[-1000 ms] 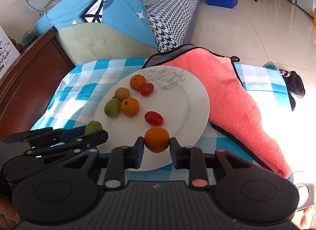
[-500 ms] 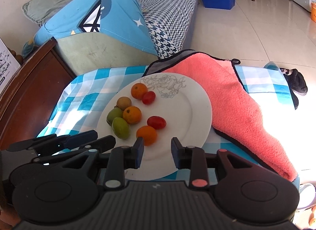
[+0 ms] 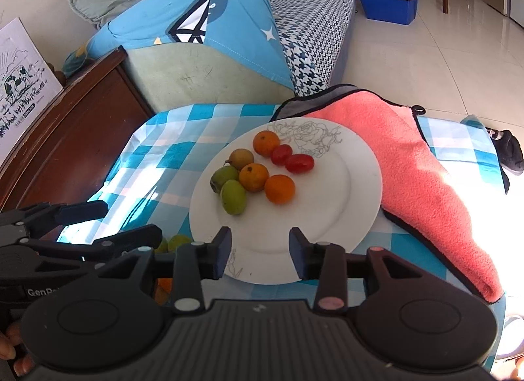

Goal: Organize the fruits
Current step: 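Move both open grippers back over the remaining fruit pile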

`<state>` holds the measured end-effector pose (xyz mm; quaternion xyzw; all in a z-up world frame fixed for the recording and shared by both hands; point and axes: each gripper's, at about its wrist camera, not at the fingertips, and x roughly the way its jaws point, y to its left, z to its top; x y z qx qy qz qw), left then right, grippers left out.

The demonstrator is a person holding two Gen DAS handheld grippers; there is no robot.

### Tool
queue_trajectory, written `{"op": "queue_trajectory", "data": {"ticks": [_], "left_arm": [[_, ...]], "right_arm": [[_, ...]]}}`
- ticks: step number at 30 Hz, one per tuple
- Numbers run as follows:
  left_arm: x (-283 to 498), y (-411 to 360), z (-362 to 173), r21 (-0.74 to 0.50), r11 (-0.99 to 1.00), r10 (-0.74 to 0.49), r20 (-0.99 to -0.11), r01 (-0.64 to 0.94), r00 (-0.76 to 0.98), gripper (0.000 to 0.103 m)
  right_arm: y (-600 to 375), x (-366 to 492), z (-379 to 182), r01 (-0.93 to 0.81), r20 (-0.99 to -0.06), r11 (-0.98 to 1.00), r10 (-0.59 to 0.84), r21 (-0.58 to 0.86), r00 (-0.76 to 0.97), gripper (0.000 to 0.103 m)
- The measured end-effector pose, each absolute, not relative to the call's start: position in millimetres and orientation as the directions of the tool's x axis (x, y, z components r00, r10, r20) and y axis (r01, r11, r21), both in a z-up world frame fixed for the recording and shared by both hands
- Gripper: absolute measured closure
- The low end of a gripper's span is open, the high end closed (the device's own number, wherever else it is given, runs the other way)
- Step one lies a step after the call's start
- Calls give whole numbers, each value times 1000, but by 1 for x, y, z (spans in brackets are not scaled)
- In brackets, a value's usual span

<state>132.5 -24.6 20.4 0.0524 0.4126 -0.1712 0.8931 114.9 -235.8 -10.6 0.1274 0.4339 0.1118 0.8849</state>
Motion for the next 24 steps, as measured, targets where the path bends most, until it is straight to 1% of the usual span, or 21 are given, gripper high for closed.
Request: {"op": "queue_trajectory", "data": {"ticks": [4,7,11,16,21,24], "left_arm": [[128,-7,22,-84,923,-301,-765,375,570,12],[124,-3,22,-37,921,-272,-774,389,571,11],[118,-1,23,-22,896,-288,-789,444,542,11],[114,2,14,29,877,-260,-810,479,526,11],[117,14,2,50,878,-234,-822,476,519,12],[119,19,-3,85,871,-214,-821,484,529,12]], "right_arm": [[-223,109,-13,-150,-743,936,345,319,573,60],[-214,106,-15,-190,-740,925,378,330,556,60],[-206,103,-17,-223,-738,910,413,349,534,60],[-204,104,-22,-210,-735,894,446,396,511,60],[-197,106,-23,-219,-735,890,453,399,504,60],[-192,108,-25,-213,-735,886,462,413,496,59]]}}
